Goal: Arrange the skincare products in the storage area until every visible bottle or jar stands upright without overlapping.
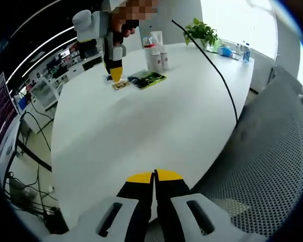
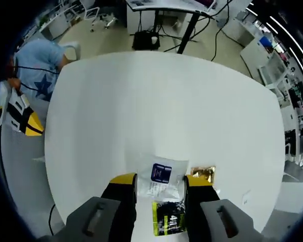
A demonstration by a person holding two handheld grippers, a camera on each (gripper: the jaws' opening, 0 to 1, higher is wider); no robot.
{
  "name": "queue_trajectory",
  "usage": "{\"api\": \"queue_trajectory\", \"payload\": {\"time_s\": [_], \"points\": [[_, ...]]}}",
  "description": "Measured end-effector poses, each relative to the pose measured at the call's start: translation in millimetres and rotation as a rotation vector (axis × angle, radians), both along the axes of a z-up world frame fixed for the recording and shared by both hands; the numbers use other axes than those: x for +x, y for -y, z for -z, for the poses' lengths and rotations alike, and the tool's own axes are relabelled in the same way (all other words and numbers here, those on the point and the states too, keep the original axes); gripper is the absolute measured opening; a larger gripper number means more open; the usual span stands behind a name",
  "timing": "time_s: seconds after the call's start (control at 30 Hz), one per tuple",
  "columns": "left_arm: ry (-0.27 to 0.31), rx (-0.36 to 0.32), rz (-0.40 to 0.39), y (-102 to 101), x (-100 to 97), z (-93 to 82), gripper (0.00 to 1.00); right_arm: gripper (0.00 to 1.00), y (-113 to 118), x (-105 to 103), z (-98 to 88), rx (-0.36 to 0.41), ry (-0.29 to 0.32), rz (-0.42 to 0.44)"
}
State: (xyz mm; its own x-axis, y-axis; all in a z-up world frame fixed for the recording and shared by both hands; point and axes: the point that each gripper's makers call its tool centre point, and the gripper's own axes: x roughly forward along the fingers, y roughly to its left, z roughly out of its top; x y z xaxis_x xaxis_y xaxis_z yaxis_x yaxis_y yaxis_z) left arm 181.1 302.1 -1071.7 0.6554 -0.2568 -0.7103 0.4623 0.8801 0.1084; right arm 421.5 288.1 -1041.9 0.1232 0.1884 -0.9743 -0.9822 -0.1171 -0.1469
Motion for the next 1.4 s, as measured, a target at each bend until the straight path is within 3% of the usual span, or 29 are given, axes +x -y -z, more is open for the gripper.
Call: {"api": "queue_trajectory", "payload": {"time_s": [0.37, 0.77, 1.2, 1.4], "points": [[0.003, -0.003, -0.003, -1, 0.4, -1.1, 0.00, 0.33, -1, 21, -5.1, -0.085, 0.010, -0.090], [0.003, 0.008, -0.011, -4, 0.8, 0.0, 0.00, 0.33, 17, 29, 36.1, -0.198, -0.038, -0.100], [-0.007, 0.021, 0.004, -5, -1.1, 3.8, 0.00, 0.33, 23, 26, 69.5, -0.230, -0.082, -0.096], [-0.010, 0.022, 0.002, -6, -1.5, 4.9, 0.00, 0.35, 27, 30, 73.6, -0.250, -0.087, -0.084]]}}
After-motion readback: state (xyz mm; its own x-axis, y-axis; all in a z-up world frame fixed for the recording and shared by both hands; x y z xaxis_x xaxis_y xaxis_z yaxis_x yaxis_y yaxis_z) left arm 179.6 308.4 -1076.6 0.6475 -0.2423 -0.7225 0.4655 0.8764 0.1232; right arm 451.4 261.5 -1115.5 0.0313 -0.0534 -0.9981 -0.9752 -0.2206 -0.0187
